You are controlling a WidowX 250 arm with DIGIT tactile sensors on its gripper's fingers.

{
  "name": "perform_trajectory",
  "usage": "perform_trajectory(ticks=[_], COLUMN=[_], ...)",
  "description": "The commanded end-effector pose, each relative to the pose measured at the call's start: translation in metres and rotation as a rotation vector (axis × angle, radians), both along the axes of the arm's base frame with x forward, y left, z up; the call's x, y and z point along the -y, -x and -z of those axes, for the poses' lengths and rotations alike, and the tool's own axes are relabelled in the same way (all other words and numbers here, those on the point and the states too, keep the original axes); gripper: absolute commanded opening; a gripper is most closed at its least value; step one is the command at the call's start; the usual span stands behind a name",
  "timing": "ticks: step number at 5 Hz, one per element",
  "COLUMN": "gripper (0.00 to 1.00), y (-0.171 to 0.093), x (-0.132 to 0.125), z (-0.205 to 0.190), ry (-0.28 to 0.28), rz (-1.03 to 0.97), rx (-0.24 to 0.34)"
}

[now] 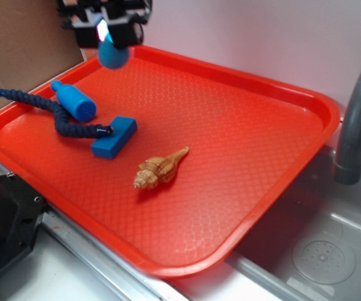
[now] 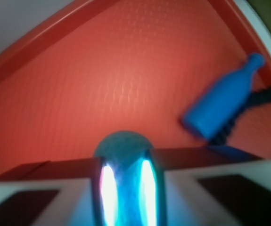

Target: Grab the blue ball.

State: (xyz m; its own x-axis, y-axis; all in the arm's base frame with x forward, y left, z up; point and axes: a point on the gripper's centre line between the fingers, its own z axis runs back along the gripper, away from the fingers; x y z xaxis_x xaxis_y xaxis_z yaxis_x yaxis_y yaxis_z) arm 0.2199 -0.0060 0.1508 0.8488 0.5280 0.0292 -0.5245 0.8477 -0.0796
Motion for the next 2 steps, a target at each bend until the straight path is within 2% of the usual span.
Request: perform_trajectory(ticks=[1,2], gripper=[0.0,0.0], y=[0.0475,0.0443], x=[0.0159,0.009], z=[-0.0316,-0.0306], ry=[-0.007,0.05], rz=[0.093,0.076], rx=[0.054,0.045])
